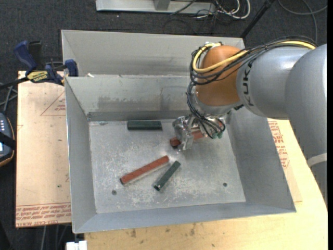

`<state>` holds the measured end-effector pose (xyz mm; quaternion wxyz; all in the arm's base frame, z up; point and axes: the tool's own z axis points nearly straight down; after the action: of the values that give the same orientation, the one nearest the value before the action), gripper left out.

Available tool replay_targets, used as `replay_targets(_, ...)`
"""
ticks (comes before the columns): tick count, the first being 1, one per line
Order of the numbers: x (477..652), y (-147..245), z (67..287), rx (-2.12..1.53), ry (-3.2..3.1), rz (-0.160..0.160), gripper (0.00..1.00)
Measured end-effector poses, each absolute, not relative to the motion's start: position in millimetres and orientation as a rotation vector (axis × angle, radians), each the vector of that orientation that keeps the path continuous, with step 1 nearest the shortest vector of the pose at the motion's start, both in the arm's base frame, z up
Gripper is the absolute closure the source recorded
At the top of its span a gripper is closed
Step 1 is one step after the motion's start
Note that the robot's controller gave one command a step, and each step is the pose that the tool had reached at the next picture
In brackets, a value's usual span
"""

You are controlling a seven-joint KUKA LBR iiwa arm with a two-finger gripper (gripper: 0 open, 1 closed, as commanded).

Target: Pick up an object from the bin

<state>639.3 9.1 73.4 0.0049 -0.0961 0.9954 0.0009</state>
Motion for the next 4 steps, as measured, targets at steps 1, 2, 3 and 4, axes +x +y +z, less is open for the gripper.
replay_targets(1,643.9,6.5,72.8,-0.582,3.081,0.005,1.0)
replay_targets(2,636.6,3.7,86.9,-0.344,3.121,0.003,1.0)
replay_targets(3,639.3,8.3,107.4,-0.875,3.014,0.001,1.0)
replay_targets(4,643.8,9.1,100.2,-1.088,2.942,0.0,1.0)
